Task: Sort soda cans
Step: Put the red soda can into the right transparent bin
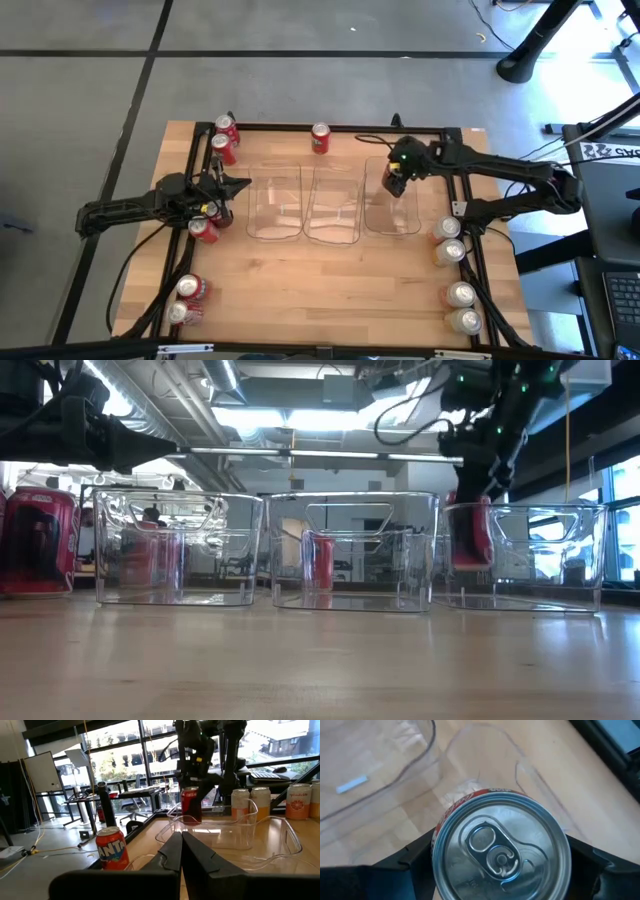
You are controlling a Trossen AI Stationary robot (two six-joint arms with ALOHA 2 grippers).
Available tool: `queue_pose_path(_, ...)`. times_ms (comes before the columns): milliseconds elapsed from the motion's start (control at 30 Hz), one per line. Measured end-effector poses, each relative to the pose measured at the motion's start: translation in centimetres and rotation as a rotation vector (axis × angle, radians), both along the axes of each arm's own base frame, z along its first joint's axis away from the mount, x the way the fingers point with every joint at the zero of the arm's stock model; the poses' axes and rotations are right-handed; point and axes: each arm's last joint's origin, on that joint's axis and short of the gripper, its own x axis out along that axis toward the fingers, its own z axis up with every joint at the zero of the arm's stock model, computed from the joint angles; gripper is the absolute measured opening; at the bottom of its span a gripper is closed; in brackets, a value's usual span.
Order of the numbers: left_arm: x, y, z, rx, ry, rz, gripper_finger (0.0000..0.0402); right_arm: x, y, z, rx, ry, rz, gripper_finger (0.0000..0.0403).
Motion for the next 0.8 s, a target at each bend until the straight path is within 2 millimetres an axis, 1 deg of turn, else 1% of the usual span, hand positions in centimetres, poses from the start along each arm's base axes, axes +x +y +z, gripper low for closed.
queue_pose_path(167, 0.0, 0.0, 0.0, 0.0, 0.0, 0.0, 0.0, -0.4, 0.1, -2.0, -0.01, 0.026, -0.009, 0.0297)
queue_pose_path(333, 0.0, 0.0, 0.0, 0.0, 0.0, 0.0, 0.0, -0.5, 0.1, -3.1, -0.023, 0.019, -0.014, 0.0313)
queue_pose_path(800, 0.0, 0.0, 0.0, -0.006, -0.001, 0.0, 0.0, -0.6, 0.2, -3.5, -0.015, 0.022, -0.029, 0.0335)
